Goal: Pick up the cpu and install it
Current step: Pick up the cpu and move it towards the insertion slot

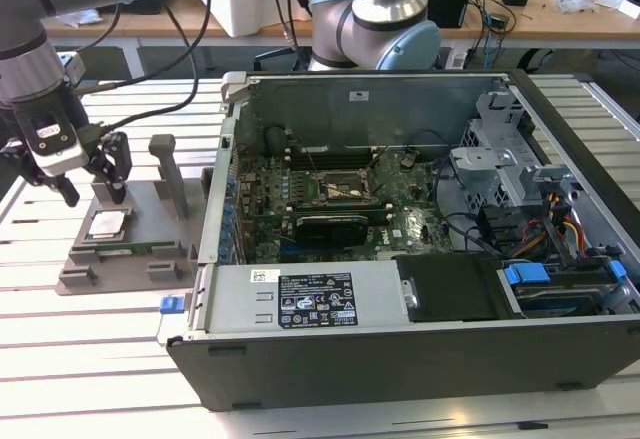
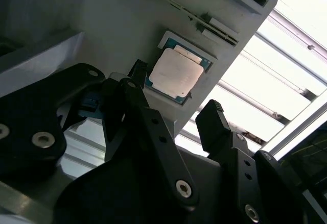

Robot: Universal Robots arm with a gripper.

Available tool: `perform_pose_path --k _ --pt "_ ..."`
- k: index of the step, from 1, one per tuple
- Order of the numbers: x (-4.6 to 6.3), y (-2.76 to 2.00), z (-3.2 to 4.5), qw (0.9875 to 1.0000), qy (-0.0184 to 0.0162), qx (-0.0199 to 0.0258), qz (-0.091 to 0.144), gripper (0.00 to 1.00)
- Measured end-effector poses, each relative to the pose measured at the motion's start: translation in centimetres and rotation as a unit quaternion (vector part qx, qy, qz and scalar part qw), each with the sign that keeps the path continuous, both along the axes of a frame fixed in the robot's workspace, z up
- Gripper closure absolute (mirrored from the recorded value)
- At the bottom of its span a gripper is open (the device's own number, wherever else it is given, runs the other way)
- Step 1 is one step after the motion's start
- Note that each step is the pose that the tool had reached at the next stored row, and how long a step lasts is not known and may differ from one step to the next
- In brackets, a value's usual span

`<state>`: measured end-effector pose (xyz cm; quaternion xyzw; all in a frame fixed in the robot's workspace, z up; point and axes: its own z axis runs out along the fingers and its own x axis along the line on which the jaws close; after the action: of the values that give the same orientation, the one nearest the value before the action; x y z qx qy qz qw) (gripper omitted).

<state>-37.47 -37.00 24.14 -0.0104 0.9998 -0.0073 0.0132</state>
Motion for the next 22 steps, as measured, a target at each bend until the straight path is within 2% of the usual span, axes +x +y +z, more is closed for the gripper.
perform_pose_path --k 8,22 --pt "-0.1 0.00 -0.31 1.0000 0.0000 0.0000 0.000 0.34" --pt "-0.1 0.00 -1.48 1.0000 0.0000 0.0000 0.000 0.34"
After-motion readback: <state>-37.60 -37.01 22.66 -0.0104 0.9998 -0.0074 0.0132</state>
